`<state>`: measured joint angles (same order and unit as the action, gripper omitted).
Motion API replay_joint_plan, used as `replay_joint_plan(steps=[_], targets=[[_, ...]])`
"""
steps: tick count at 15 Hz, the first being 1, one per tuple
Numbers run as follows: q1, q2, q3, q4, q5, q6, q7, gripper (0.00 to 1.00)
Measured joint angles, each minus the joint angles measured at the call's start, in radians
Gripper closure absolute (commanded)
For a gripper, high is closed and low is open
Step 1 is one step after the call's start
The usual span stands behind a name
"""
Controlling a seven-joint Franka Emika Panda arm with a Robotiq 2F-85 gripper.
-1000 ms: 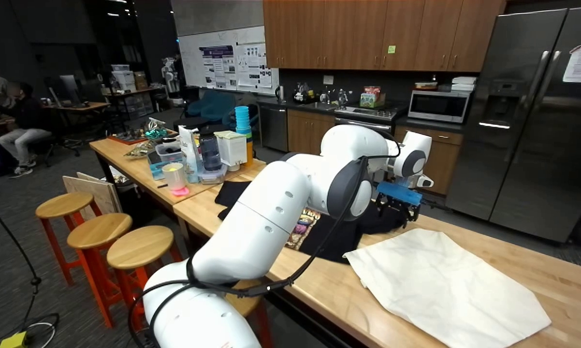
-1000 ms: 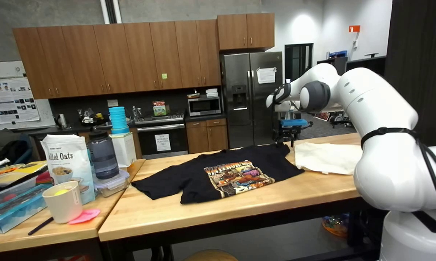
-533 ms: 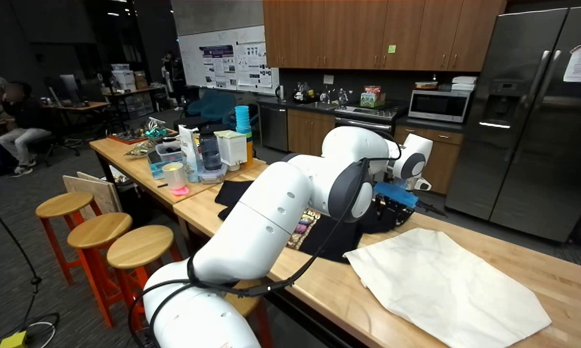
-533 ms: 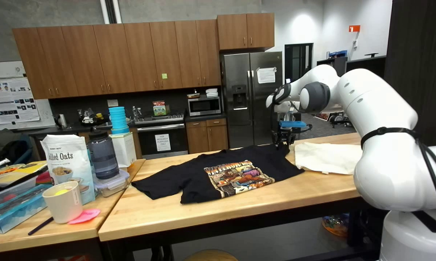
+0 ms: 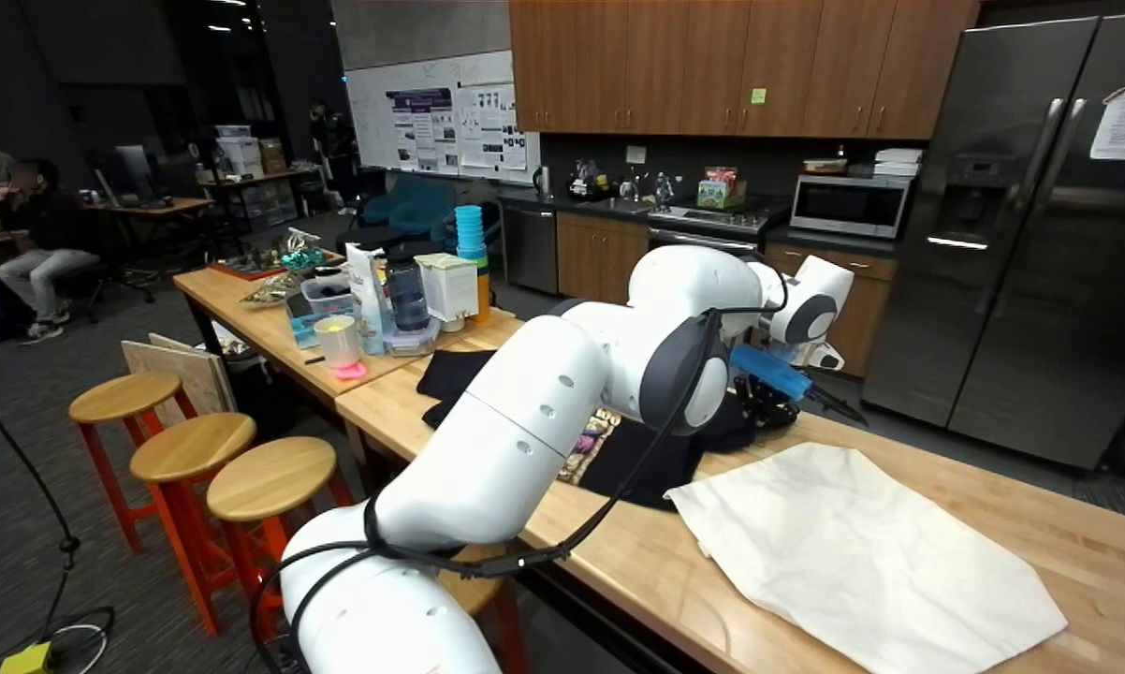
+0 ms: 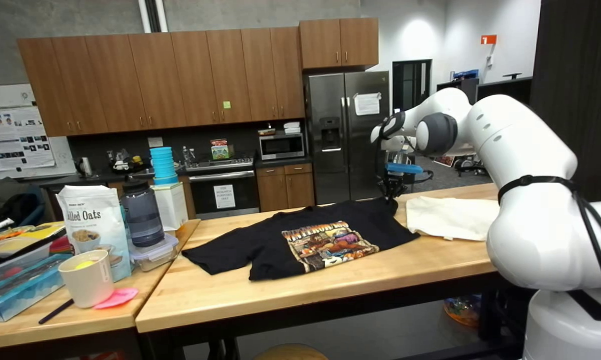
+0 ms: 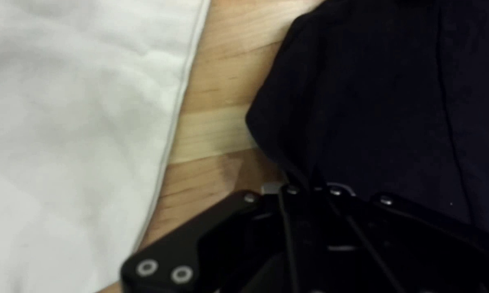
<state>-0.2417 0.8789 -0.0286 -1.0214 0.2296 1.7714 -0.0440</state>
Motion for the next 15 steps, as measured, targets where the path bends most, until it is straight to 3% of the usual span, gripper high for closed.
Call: replay_joint_plan(steps=[8,15], targets=[[-0.022,-0.048,0.019,0.096,0.117,0.028,0.03,0.99],[0.038,-0.114,0.146,0.123,0.154,0.039,-0.105,0.99]])
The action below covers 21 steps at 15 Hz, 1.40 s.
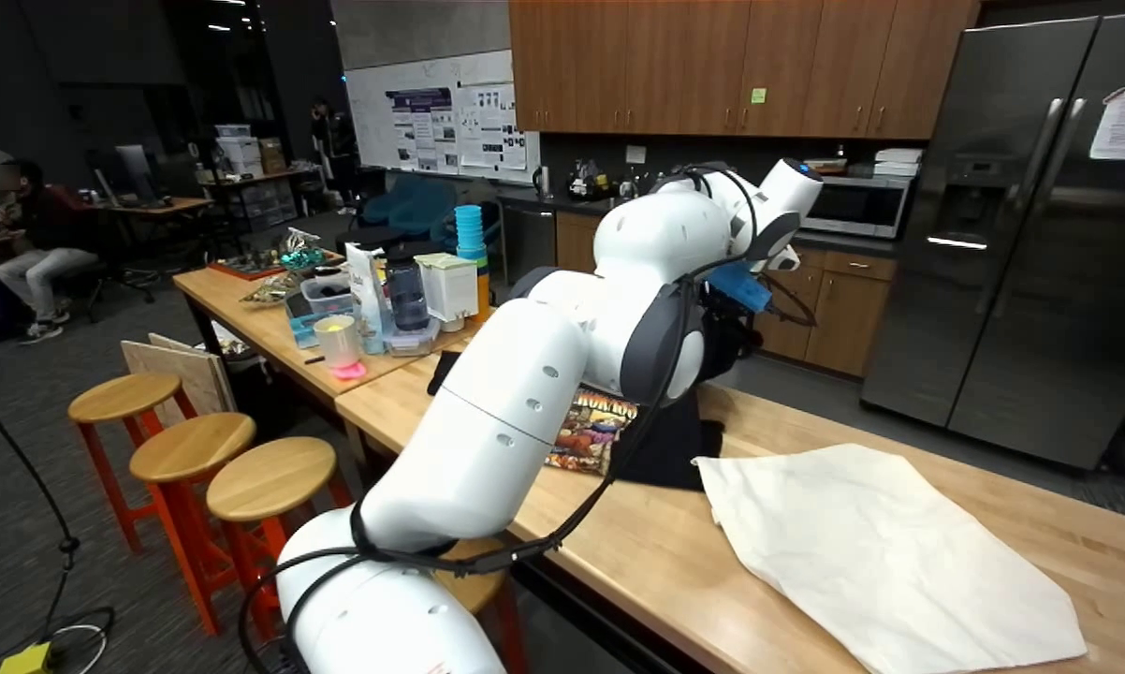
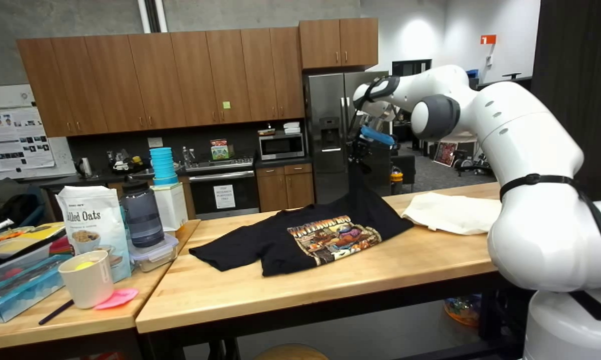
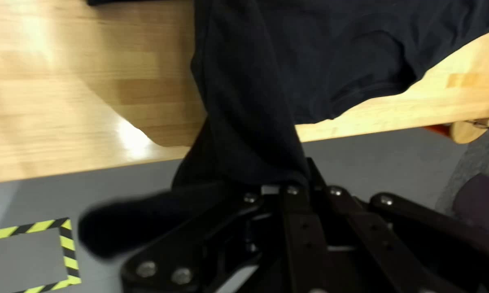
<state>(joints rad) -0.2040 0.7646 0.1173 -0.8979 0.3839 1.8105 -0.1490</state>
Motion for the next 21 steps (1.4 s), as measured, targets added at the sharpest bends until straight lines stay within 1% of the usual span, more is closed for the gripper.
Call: replay_joint_plan(steps=[3,7,10,13,14,15,16,17,19,21], targets=[[0.045,-0.032,0.066,-0.008,0.003,-0.032,-0.068,0.99],[0.1,-0.088,0.15,-0.052,0.005,-0.117,-0.148,0.99],[0.132,-0.133,0.196,-0.108,0.002,-0.211,-0.201,0.99],[0.162,-0.154,0.213,-0.159,-0.023,-0.339,-0.222,0.99],[0.171,-0.154,0.215,-0.172,-0.037,-0.384,-0.224,0.94],[0.18,-0.152,0.216,-0.184,-0.051,-0.429,-0.227,0.69],[0.19,-0.148,0.216,-0.192,-0.067,-0.474,-0.231,0.69],[0.206,-0.142,0.21,-0.192,-0.079,-0.524,-0.236,0.66],[0.249,-0.128,0.193,-0.181,-0.107,-0.615,-0.251,0.55],[0.306,-0.111,0.185,-0.151,-0.156,-0.676,-0.262,0.41]])
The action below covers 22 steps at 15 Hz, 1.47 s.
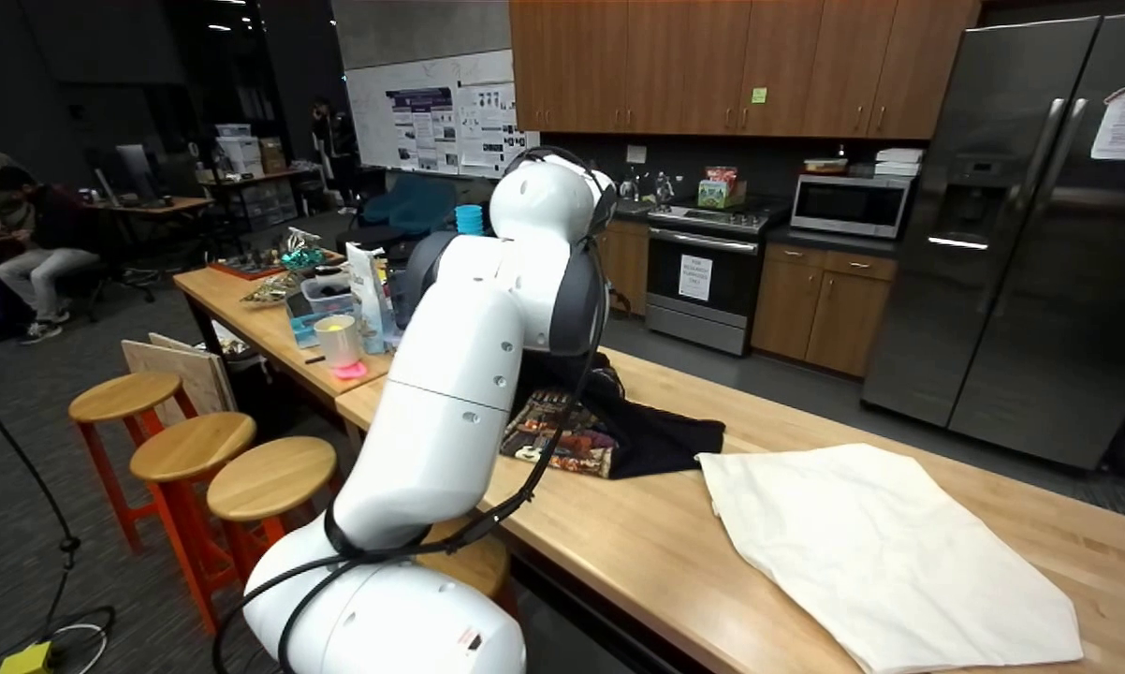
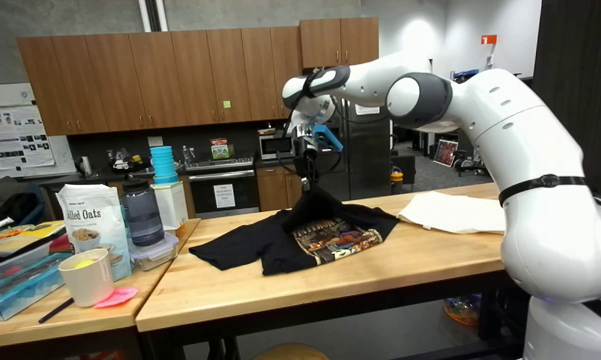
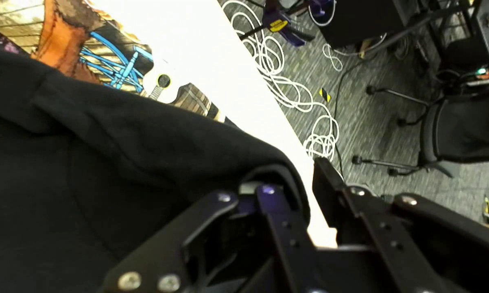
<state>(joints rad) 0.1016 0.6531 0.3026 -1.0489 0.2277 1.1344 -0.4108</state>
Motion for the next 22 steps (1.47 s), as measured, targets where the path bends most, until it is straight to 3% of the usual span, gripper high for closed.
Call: replay_joint_plan(steps=[6,12,17,22], targets=[[0.165,0.036,0.001,0.138,-0.115,-0.056,-0.017,0.02],[0.245,0.06,-0.015,0.257,-0.277,-0.011,-0.029,0.0],[0.239,0.094,-0.026,0.287,-0.296,0.149,-0.032,0.0],[0.216,0.104,-0.021,0.282,-0.288,0.389,-0.081,0.0]])
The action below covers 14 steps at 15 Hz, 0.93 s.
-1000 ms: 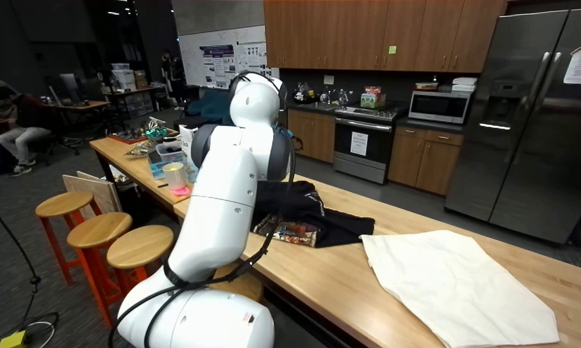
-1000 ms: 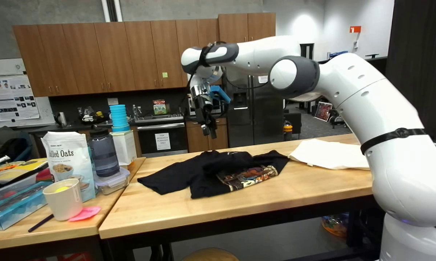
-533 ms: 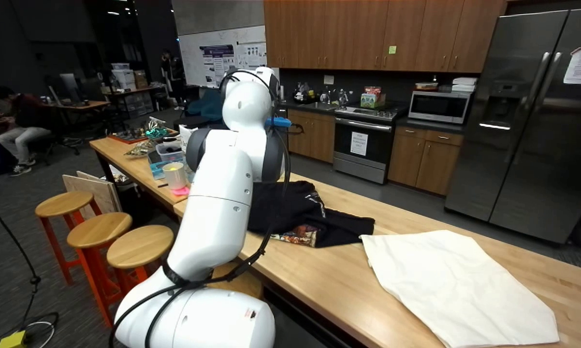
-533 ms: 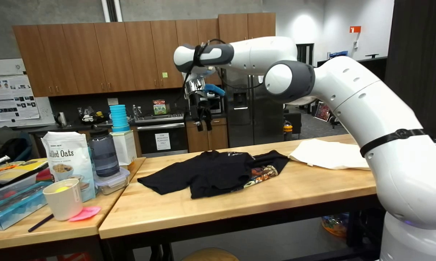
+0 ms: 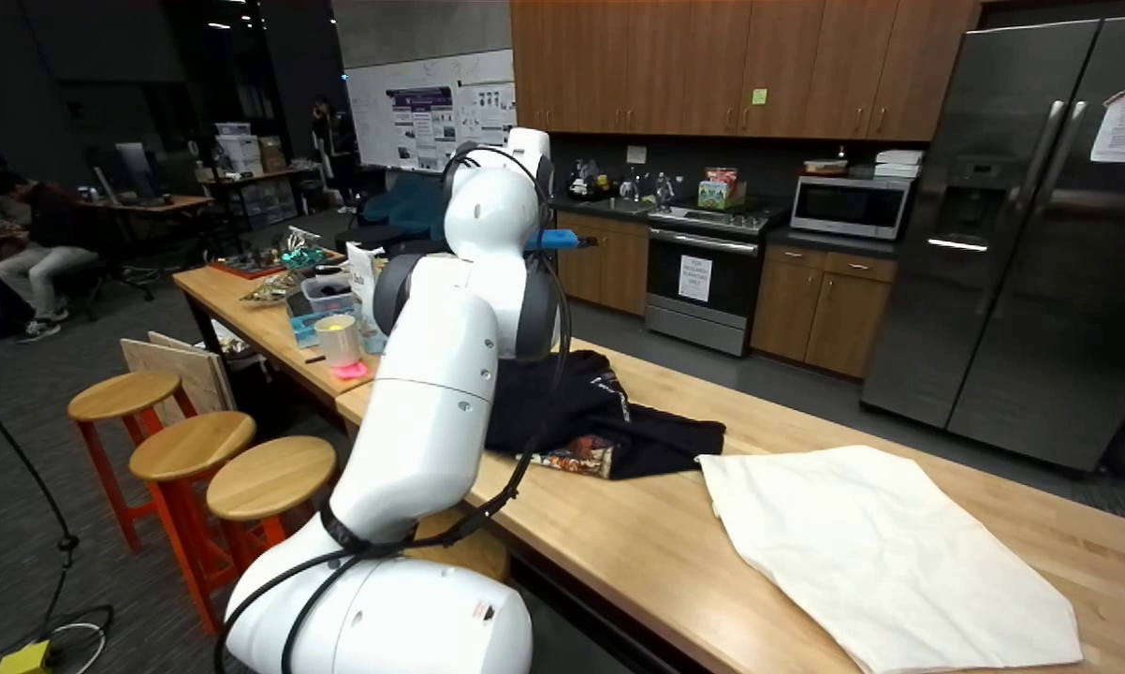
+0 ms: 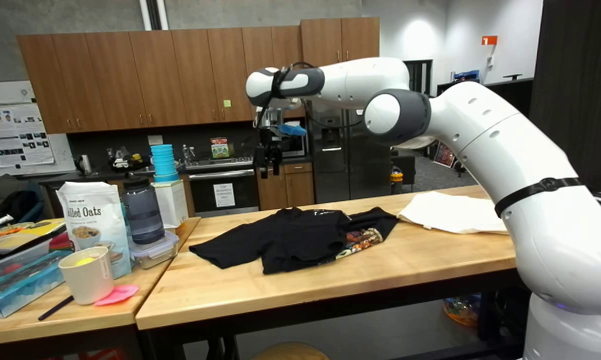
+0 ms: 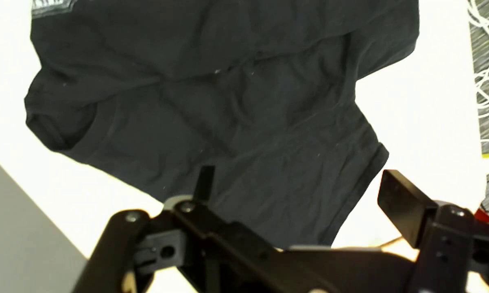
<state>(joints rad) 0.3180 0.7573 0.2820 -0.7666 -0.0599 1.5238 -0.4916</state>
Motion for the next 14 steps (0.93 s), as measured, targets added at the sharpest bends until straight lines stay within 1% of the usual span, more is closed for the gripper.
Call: replay_joint_plan(steps=[2,5,8,11,14], targets=[[-0.006,-0.001,0.005,-0.003,0.002,0.067,-0.035,0.0],[-0.014,-0.015,0.009,-0.008,-0.006,0.126,-0.084,0.0],[-0.036,-0.075,-0.028,-0.021,-0.048,0.182,-0.055,0.0],[-0.104,-0.155,-0.077,-0.048,-0.051,0.191,0.009,0.0],[-0.194,-0.227,-0.131,-0.115,-0.051,0.195,0.065,0.0]])
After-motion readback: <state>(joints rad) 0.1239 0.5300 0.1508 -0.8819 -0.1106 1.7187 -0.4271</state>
